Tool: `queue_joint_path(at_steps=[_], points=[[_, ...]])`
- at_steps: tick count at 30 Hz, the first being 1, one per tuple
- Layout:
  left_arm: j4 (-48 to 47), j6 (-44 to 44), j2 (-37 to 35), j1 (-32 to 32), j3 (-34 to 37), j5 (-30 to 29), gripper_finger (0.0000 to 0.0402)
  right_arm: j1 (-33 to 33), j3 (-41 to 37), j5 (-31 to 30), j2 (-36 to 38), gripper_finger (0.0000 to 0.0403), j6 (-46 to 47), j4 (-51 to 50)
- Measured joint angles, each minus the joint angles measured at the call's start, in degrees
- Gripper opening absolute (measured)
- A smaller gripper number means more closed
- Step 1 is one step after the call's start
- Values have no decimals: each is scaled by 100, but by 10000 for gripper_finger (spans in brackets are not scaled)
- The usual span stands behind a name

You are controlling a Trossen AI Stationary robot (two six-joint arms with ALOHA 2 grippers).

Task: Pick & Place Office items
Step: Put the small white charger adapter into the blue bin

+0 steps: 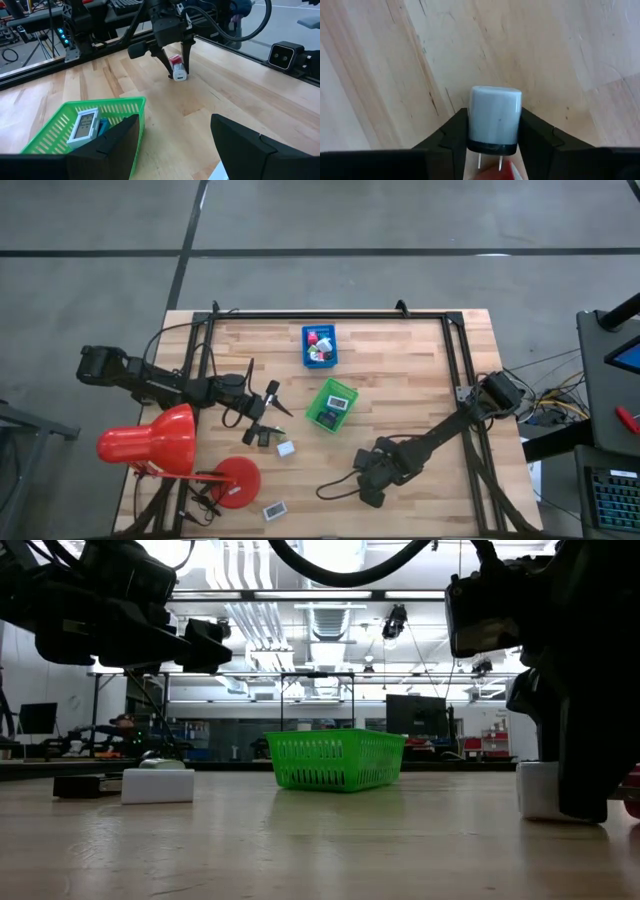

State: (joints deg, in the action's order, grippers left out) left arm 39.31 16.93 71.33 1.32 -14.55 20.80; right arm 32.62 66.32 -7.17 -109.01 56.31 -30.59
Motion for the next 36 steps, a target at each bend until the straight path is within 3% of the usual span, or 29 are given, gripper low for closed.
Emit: queue_joint_path(at_steps=[22, 36], points=[[0, 0, 0, 0, 0, 13, 250, -2, 0, -35, 0, 127, -493, 594], [1, 0, 0, 0, 0, 11, 250, -2, 0, -1352, 0, 127, -1117, 1205]])
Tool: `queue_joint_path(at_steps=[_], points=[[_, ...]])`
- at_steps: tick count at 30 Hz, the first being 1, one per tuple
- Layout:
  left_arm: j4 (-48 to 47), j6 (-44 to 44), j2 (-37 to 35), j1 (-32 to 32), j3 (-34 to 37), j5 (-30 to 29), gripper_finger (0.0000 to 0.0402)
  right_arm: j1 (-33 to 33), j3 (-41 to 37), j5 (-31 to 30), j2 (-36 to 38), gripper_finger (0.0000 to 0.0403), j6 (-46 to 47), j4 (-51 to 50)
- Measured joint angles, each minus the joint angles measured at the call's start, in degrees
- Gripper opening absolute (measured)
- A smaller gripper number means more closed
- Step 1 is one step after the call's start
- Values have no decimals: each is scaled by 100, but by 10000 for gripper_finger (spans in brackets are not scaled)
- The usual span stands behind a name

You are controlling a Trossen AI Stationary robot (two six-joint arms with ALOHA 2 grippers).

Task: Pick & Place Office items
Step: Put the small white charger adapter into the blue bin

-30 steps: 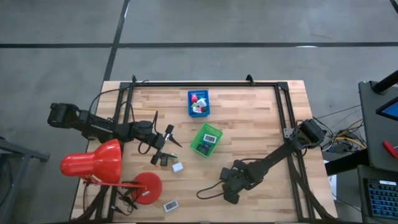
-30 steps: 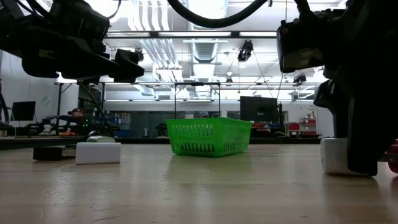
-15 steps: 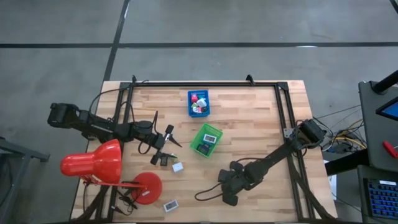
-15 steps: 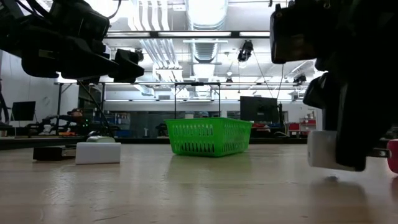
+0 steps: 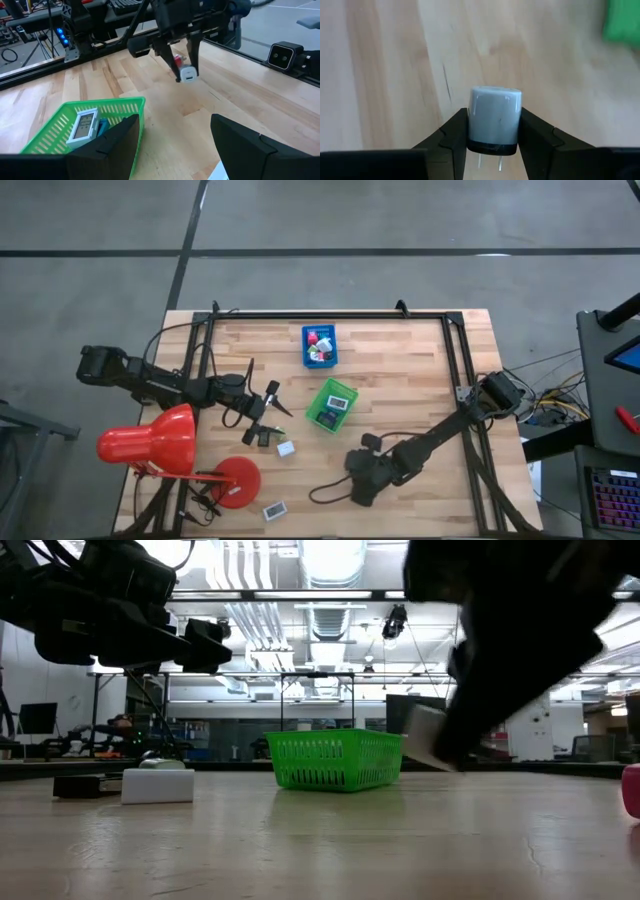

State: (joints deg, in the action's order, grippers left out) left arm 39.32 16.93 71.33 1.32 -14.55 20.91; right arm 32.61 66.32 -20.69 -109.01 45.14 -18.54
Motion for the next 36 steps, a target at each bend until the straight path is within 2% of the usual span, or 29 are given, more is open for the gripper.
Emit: queue_joint_path(at_steps=[13, 22, 25, 29, 36], points=[[-1, -1, 0, 2, 0, -13, 250, 2, -88, -1552, 2, 127, -1567, 1757], [-1, -2, 0, 1, 2, -13, 250, -1, -711, -1719, 4, 127, -3320, 4252], [0, -2, 0, 1, 1, -12, 250, -1, -989, -1625, 4, 127, -3818, 5083], [0, -2, 0, 1, 2, -11, 250, -64, -1331, -1104, 4, 127, -4250, 6023], [-1, -7, 0, 0, 2, -11, 250, -433, -1727, 665, 4, 127, -4464, 7209]])
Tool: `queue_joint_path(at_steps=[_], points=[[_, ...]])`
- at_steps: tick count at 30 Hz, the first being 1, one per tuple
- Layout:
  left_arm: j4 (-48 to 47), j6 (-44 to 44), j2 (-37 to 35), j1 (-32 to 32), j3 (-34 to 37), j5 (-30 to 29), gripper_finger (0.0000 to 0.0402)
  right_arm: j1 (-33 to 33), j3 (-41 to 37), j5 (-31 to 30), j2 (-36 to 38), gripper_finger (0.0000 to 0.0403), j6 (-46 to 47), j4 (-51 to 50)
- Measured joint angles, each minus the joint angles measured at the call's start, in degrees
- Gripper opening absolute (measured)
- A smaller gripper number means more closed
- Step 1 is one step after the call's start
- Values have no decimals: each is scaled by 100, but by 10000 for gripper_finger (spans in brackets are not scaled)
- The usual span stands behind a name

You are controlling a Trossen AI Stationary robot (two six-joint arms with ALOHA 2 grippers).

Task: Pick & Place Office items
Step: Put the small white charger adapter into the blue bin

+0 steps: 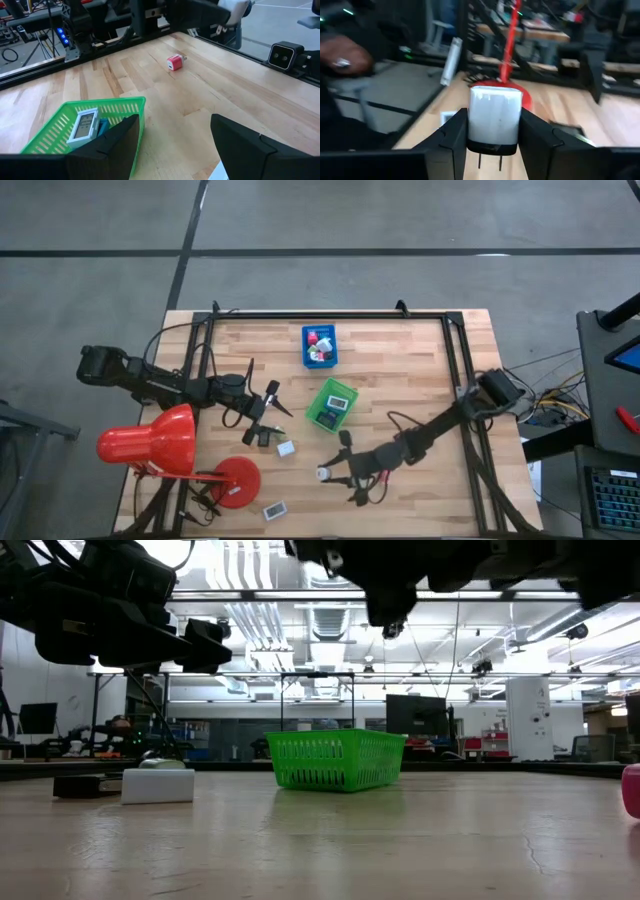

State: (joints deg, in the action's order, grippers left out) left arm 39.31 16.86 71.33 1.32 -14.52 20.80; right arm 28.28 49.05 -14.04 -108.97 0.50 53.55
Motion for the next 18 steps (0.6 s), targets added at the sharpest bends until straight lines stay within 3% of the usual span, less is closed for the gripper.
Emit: queue_joint_path(at_steps=[7, 12, 18], points=[[0, -17, 0, 0, 0, 4, 250, -416, -205, 1354, 2, 127, -71, 578], [0, -17, 0, 0, 0, 4, 250, -518, -220, 1535, 2, 127, -79, 577], [1, -17, 0, 0, 2, 13, 250, -503, -225, 1275, 2, 127, -160, 587]])
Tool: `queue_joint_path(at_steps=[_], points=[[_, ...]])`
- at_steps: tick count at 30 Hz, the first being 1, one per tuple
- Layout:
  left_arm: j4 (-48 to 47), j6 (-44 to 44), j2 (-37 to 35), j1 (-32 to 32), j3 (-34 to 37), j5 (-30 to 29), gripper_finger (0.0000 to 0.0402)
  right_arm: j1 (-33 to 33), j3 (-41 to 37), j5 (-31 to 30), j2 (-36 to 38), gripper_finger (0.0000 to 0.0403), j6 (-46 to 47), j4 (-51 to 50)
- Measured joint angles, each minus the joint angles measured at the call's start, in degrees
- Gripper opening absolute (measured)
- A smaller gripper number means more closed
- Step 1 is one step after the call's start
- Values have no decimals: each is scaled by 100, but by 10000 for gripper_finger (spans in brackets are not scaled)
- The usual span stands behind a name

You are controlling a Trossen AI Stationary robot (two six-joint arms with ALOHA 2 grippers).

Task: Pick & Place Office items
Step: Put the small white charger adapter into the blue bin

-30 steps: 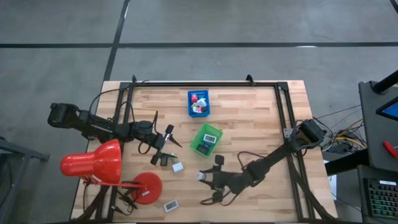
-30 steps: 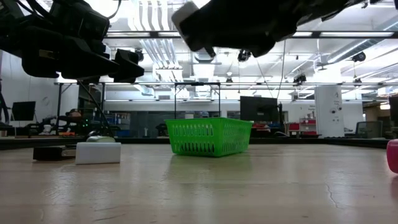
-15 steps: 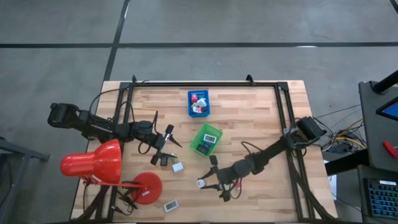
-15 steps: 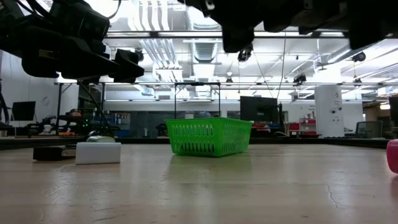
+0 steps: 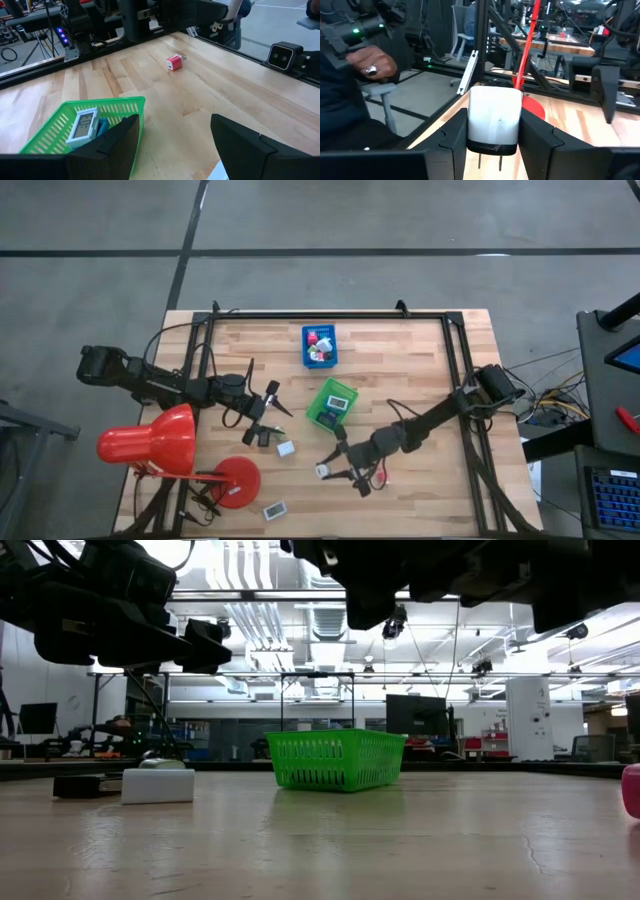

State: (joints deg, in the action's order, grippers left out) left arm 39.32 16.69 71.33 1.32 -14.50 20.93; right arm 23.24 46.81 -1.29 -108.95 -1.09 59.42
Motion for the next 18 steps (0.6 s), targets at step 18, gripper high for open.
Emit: queue_joint_path(at_steps=[18], points=[[-1, 2, 0, 0, 0, 0, 250, -475, 0, -21, 1, 127, -109, 2]])
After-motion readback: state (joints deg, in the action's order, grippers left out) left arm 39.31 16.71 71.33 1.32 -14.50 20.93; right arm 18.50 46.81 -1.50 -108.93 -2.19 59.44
